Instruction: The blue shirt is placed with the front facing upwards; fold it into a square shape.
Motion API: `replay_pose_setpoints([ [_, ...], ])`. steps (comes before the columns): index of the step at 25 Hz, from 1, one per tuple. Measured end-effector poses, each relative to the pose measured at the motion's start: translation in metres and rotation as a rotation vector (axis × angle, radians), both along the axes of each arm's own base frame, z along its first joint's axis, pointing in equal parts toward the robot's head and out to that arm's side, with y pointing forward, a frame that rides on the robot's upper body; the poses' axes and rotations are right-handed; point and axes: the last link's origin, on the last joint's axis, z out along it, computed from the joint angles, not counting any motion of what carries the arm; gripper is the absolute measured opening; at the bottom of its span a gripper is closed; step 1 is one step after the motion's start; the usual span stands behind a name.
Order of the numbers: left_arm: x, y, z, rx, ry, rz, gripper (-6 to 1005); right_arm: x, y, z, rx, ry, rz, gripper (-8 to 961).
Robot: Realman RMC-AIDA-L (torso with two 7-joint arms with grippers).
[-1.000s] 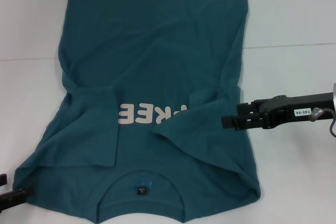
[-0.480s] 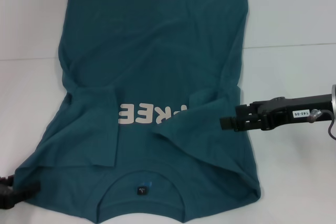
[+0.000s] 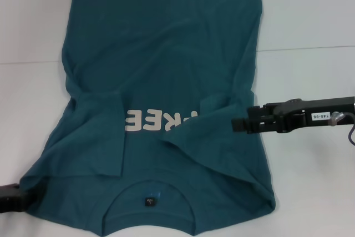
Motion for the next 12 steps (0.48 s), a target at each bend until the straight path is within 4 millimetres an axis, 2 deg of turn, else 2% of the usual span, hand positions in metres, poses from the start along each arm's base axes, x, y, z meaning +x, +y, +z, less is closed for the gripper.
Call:
replay_pose_setpoints([
  [7,0.010,0.004,-0.001,-0.031,-0.027,-0.024,151,0.002,-0.004,0.014,-0.029,0.050,-0.067,857],
  [10,0.014,0.004,0.002,-0.035,-0.040,-0.027,21,0.009,-0.007,0.017,-0.029,0.044,-0.093,857],
  [12,0.016,0.005,0.004,-0.037,-0.045,-0.029,21,0.013,-0.010,0.019,-0.036,0.040,-0.112,857],
])
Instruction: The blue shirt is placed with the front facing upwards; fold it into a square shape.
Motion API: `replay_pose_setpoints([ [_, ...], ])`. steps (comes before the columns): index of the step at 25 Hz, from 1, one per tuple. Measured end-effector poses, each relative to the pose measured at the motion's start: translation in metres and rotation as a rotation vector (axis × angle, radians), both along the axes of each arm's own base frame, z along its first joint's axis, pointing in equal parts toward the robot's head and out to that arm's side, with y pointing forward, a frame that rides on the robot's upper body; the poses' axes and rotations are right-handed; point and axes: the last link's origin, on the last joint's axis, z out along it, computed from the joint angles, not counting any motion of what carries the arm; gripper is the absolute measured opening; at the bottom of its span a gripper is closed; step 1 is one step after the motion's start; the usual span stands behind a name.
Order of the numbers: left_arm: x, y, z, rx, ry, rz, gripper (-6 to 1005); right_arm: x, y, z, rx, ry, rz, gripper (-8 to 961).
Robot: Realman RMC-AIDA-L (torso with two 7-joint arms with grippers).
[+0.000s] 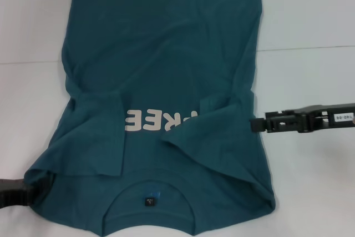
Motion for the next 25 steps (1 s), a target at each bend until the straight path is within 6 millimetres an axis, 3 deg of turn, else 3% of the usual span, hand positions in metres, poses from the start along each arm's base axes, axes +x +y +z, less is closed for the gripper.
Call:
replay_pose_setpoints([
  [16,0.023,0.008,0.005,-0.015,-0.029,-0.045,20,0.033,-0.012,0.052,-0.070,-0.079,-0.281,856],
  [25,0.030,0.011,0.007,-0.022,-0.022,-0.061,20,0.041,-0.005,0.048,-0.120,-0.211,-0.356,857],
])
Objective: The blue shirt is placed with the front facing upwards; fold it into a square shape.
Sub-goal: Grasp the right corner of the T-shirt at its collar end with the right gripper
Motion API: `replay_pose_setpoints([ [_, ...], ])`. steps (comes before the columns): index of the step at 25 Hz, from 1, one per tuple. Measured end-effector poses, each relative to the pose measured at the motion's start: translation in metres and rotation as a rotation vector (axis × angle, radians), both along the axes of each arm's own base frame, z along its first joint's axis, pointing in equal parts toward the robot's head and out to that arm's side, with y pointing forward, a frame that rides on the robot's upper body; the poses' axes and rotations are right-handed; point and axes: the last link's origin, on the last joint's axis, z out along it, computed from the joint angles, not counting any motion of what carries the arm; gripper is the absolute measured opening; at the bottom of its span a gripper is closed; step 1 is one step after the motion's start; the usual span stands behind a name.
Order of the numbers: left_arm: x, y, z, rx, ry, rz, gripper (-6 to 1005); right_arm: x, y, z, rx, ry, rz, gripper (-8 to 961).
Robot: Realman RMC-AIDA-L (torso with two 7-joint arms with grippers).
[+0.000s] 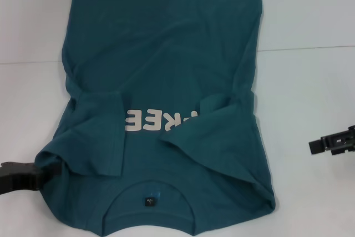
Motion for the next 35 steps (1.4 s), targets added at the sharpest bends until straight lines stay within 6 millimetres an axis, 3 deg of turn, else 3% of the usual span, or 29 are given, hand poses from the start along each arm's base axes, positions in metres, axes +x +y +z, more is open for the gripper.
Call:
replay_pose_setpoints([
  [18,0.003,0.003,0.002,0.000,0.006,-0.008,29,0.001,-0.006,-0.063,-0.155,0.027,-0.066,857],
  [30,0.003,0.003,0.002,0.001,0.006,-0.011,36,-0.004,-0.003,-0.090,-0.187,0.000,-0.047,856],
  [35,0.004,0.003,0.000,-0.004,0.007,-0.015,39,-0.005,-0.002,-0.094,-0.183,-0.007,-0.045,799],
])
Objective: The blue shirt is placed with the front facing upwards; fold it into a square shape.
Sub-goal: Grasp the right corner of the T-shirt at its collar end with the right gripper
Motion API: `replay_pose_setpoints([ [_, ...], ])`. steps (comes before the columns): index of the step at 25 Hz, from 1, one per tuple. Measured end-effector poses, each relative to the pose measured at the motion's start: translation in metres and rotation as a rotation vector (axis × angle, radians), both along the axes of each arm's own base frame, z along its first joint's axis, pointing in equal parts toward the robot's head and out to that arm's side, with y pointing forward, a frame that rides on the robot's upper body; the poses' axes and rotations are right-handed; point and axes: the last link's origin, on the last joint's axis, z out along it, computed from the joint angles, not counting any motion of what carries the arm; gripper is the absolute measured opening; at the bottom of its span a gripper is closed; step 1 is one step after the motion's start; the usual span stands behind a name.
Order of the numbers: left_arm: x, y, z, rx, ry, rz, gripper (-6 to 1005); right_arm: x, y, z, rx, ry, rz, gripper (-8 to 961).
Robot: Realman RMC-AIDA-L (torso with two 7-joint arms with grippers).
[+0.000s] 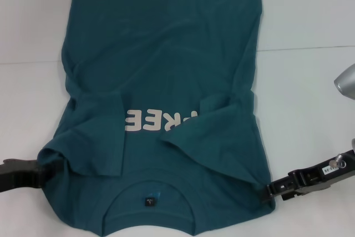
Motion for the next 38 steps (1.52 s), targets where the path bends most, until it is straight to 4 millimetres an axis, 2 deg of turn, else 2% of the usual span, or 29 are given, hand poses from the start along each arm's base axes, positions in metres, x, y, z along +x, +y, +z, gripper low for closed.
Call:
replay_pose_setpoints([
  [8,0.000,0.000,-0.001,-0.003,-0.002,-0.002,43,-0.001,0.005,-0.002,0.007,-0.023,-0.008,708],
  [19,0.000,-0.001,-0.002,-0.006,-0.003,-0.004,50,-0.003,0.009,-0.005,0.006,-0.056,0.002,703],
  [30,0.001,-0.001,-0.001,-0.007,-0.002,-0.008,56,-0.009,0.012,-0.021,-0.020,-0.115,0.029,699],
  [38,0.001,-0.001,-0.001,-0.008,-0.002,-0.010,60,-0.008,0.015,-0.026,-0.014,-0.143,0.047,409],
])
